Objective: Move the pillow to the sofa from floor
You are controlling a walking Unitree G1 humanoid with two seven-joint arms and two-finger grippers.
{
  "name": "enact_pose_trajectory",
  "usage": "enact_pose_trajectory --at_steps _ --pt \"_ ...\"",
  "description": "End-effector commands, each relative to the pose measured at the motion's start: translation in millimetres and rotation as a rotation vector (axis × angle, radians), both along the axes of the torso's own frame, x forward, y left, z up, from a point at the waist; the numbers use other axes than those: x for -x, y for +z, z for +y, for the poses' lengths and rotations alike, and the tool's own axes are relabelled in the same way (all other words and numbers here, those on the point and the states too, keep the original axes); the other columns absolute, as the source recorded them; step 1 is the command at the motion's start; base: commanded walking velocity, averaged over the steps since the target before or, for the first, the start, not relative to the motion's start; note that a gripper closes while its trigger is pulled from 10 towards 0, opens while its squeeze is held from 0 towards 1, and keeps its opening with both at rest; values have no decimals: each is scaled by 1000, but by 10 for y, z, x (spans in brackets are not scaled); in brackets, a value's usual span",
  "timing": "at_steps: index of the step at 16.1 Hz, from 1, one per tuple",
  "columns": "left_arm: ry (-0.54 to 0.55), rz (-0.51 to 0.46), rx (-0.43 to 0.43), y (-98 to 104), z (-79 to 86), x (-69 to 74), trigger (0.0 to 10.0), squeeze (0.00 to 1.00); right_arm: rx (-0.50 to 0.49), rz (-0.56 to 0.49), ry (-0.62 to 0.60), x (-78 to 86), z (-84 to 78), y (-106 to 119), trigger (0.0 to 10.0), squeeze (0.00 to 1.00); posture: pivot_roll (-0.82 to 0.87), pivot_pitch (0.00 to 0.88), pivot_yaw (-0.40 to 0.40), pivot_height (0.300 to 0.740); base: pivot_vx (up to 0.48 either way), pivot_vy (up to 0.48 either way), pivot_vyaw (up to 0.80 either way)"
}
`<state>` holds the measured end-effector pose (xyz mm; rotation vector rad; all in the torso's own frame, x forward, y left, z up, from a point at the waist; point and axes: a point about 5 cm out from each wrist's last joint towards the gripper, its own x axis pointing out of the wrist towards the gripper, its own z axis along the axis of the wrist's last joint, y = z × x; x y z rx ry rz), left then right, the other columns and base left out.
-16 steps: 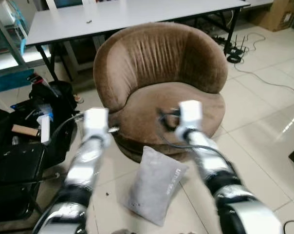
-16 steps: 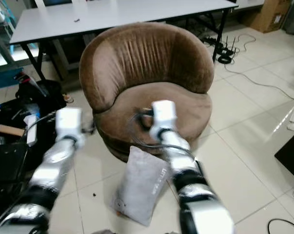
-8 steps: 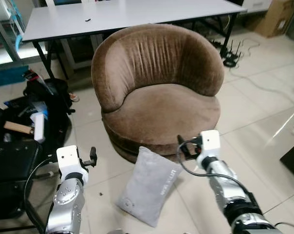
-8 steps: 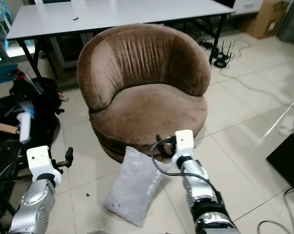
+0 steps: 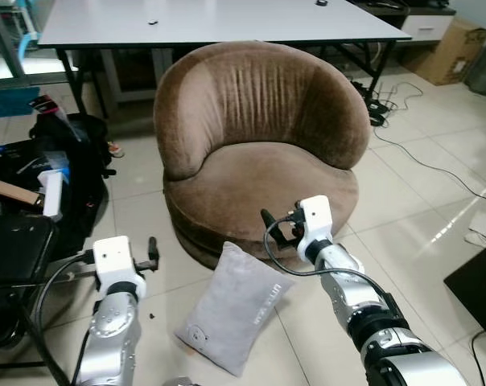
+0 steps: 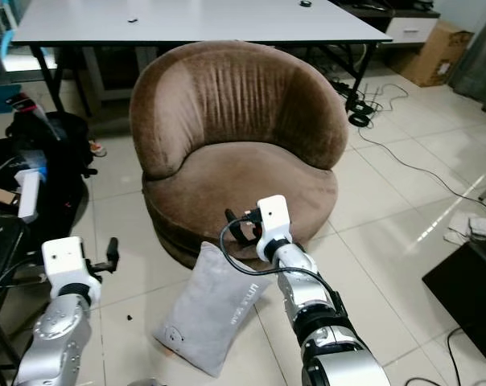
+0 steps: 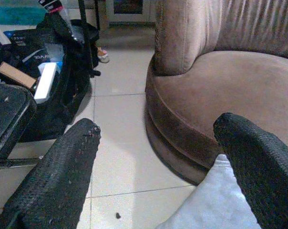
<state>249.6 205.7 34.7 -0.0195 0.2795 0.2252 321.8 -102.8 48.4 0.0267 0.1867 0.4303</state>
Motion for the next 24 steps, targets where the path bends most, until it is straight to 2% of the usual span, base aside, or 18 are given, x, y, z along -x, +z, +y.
enact_pose_trajectory --at_steps 1,6,8,13,16,24 --pt "-34 -20 -11 76 -94 -80 10000 0 14 -1 -1 -7 -23 -3 10000 0 147 0 -94 740 0 0 0" --pt "-69 -26 -7 104 -168 -183 10000 0 37 -6 7 30 -3 -34 10000 0 95 0 -67 740 0 0 0" --pt "-80 -28 -10 107 -197 -198 10000 0 63 8 11 42 -18 -61 10000 0 74 0 -54 740 0 0 0" --pt "-81 -34 -3 112 -201 -215 10000 0 58 6 -3 43 -37 -61 10000 0 60 0 -47 740 0 0 0" --pt "-84 -57 -81 154 -224 -266 10000 0 67 2 -9 36 -39 -54 10000 0 55 0 -45 740 0 0 0" --pt "-87 -50 -39 153 -260 -289 10000 0 71 -1 2 47 -18 -59 10000 0 54 0 -46 740 0 0 0"
